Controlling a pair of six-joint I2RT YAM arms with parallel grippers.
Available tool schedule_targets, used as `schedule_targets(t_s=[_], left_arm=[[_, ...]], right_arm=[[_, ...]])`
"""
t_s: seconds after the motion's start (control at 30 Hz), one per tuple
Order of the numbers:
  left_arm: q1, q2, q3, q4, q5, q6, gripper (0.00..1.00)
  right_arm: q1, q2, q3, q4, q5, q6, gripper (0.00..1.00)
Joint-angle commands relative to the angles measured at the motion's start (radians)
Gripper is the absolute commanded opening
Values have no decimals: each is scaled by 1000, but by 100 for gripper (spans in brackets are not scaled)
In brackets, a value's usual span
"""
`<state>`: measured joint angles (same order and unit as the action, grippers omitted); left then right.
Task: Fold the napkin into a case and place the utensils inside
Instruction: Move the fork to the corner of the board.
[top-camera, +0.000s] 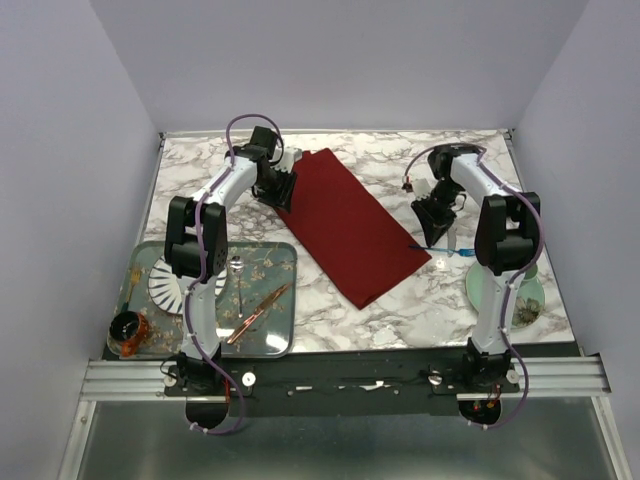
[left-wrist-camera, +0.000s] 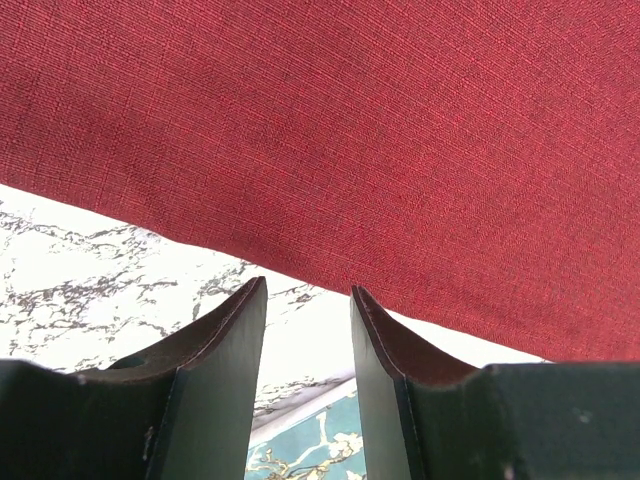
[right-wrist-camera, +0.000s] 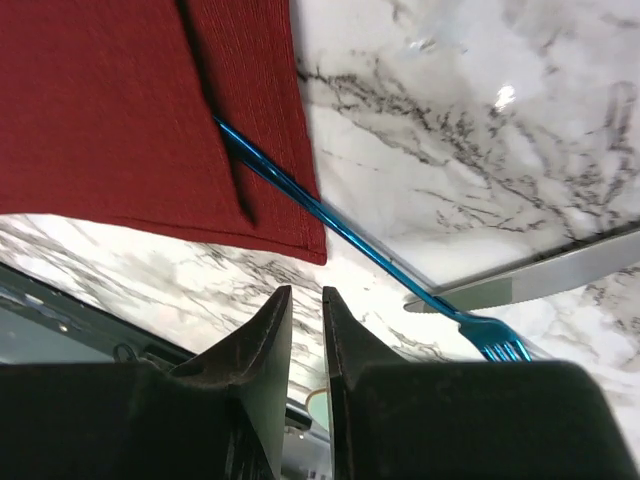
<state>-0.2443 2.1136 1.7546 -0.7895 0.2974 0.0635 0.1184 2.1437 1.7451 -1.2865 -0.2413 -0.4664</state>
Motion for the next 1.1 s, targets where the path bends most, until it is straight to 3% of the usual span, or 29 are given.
schedule_targets(t_s=[0.0,0.27,0.77,0.9,1.07], left_arm=[[-4,17,6,6,19,7,49],[-3,29,9,-5,5,4,49],[-4,65,32,-16,-17,-8,49],[-3,65,37,-19,-9,-13,49],[-3,54,34,-17,-6,-8,49]], right_arm=[[10,-50,-73,10,56,-43,25],[9,-16,-128,116,154,-15,24],[-42,169,126,144,277,55,26],[-51,127,168,92,194,12,27],[-51,-39,6,36,68,-86,28]])
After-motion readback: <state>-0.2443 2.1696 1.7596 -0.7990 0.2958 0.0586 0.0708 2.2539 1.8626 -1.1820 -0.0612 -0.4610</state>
